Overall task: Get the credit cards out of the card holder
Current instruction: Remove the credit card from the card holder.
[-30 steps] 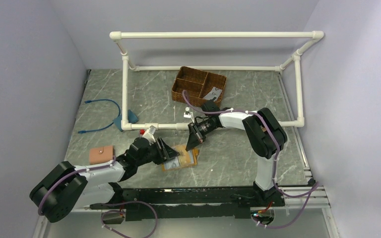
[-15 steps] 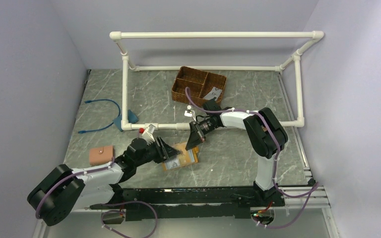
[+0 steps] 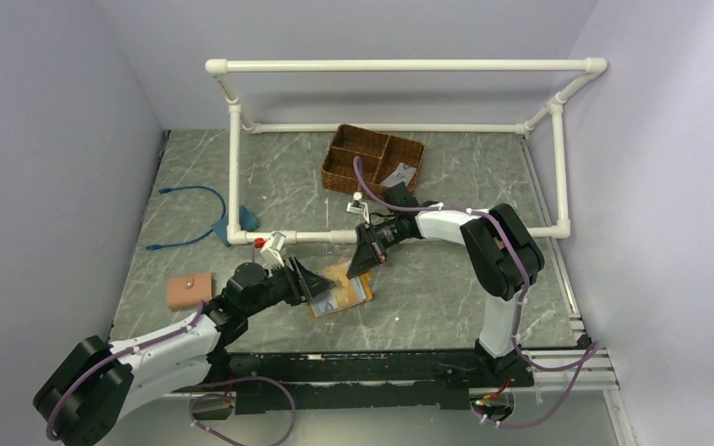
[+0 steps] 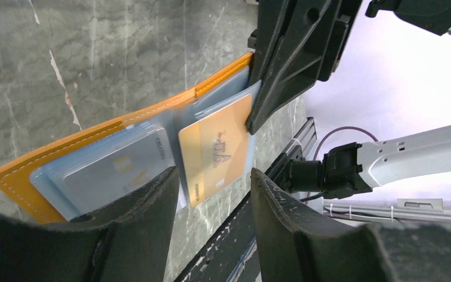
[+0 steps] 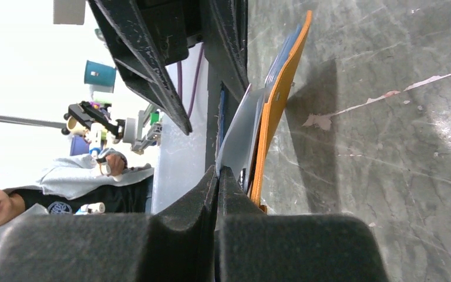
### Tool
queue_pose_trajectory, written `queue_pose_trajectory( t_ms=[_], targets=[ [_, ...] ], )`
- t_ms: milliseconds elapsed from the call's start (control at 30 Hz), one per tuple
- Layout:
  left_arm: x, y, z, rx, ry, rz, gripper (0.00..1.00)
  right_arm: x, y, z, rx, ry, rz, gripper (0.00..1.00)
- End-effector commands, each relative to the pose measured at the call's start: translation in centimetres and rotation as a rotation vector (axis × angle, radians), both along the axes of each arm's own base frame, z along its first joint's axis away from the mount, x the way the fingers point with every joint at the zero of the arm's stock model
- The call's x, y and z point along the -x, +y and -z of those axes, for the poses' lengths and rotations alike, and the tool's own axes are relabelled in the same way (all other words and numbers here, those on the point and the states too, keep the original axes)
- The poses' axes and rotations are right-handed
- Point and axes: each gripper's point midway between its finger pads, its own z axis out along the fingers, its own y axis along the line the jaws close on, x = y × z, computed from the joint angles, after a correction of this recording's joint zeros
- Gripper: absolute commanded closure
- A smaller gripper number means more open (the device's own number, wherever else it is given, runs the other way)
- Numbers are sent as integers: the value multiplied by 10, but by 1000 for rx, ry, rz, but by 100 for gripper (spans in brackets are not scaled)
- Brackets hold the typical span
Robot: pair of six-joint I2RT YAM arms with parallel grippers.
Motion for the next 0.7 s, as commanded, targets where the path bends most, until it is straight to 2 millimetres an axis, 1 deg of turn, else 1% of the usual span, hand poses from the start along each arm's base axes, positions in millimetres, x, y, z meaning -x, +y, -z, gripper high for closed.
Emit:
queue_pose_trajectory(
  t_ms=[0, 100, 133, 200, 433, 667],
  targets=[
    [-1, -5, -13, 7, -27, 27, 47, 3, 0, -32, -110, -32, -35, 100],
    [-1, -6, -15, 17, -27, 31, 46, 5, -1, -38, -124, -31, -40, 100],
    [-1, -6, -18, 26, -35, 32, 43, 5, -1, -40, -127, -32, -41, 100],
    [0, -6, -23, 40, -47, 36, 42, 6, -1, -43, -134, -34, -42, 100],
    [3, -5, -40, 97, -95, 36, 43, 8, -2, -52, -148, -26, -45, 100],
    [6, -7, -50, 158, -122, 50, 45, 9, -2, -54, -149, -20, -45, 100]
  ],
)
